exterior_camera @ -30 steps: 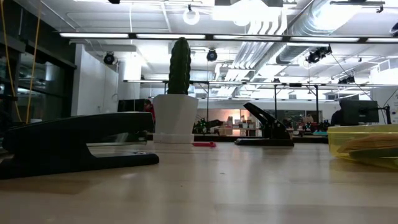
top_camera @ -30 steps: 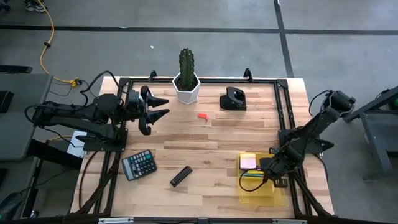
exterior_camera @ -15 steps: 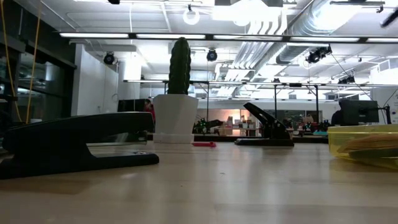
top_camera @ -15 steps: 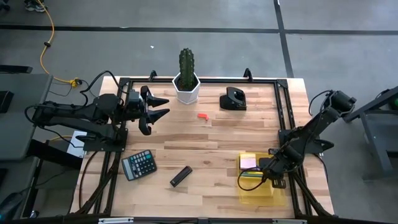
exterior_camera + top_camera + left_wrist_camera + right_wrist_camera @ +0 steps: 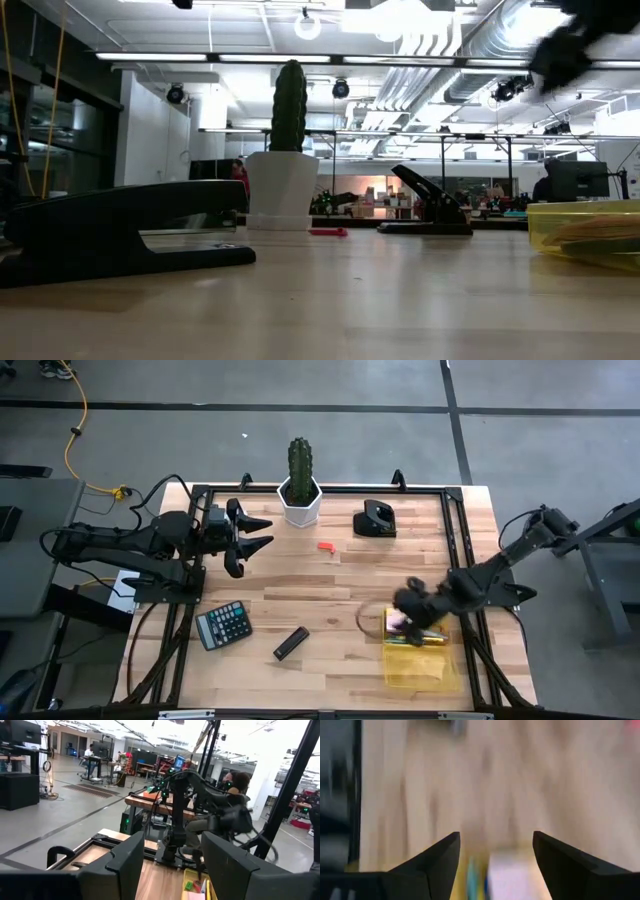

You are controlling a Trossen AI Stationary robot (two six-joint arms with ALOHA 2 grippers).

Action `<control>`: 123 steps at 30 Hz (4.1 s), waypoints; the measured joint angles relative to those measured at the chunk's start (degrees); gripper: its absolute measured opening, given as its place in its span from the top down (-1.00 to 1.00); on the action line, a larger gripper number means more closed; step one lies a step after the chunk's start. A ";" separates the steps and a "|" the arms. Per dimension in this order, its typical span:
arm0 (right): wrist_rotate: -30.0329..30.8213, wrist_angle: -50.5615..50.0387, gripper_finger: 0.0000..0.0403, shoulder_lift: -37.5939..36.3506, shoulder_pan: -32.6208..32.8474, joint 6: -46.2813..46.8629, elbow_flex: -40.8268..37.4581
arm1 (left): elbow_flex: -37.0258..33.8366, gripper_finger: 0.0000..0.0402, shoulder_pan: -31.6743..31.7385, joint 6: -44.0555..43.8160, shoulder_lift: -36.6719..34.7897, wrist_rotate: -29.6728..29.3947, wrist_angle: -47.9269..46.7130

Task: Pack school essentials
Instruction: Put the large orange eraser on the yellow supply box

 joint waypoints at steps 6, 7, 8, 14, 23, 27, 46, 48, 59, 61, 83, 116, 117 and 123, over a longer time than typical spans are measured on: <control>10.65 30.14 -0.21 0.01 -12.91 -14.25 -3.54 | 0.00 0.07 0.00 0.00 -0.02 0.00 0.00; 10.58 35.63 -0.21 0.01 -15.00 -16.70 -4.04 | 0.00 0.07 0.00 0.01 0.00 0.02 0.00; 9.88 40.87 -0.21 0.01 -16.94 -19.08 -4.41 | 0.00 0.07 0.00 0.02 0.00 0.02 0.00; 2.66 62.88 -0.21 0.01 -22.73 -37.93 -3.56 | 0.00 0.07 -0.01 0.00 -0.01 0.18 -0.22; 2.07 65.43 -0.21 0.01 -22.85 -49.05 -1.51 | 0.00 0.07 -0.01 0.01 0.00 2.96 -0.79; 2.05 65.44 -0.21 0.01 -22.86 -47.59 -1.51 | 0.00 0.07 0.00 0.02 0.00 2.97 -0.83; 2.05 65.67 -0.21 0.01 -22.88 -46.11 -1.49 | 6.41 0.07 4.71 -7.24 21.08 2.00 -12.69; 2.18 65.70 -0.21 0.01 -22.88 -46.11 -1.49 | 10.39 0.07 6.70 -5.22 27.52 3.26 -18.45; 5.31 65.70 -0.21 0.01 -22.88 -44.41 -1.45 | 29.00 0.07 16.52 7.12 58.20 9.38 -31.17; 5.31 65.71 -0.21 0.01 -22.88 -44.37 -1.44 | 31.56 0.07 17.92 8.07 61.78 11.61 -30.61; 7.03 65.49 -0.21 0.03 -22.88 -41.46 -1.42 | 36.46 0.07 20.64 11.38 73.31 14.36 -31.04; 12.66 61.57 -0.21 0.07 -22.96 -41.42 -1.42 | 24.91 0.07 17.54 -0.26 31.85 22.54 -31.21; 13.78 60.88 -0.21 0.07 -23.15 -40.48 -1.42 | 22.18 0.07 16.74 -1.47 28.14 20.71 -27.24; 12.11 57.23 -0.21 0.14 -26.50 -34.16 -1.42 | 5.80 0.07 10.48 -4.50 8.46 11.29 -3.01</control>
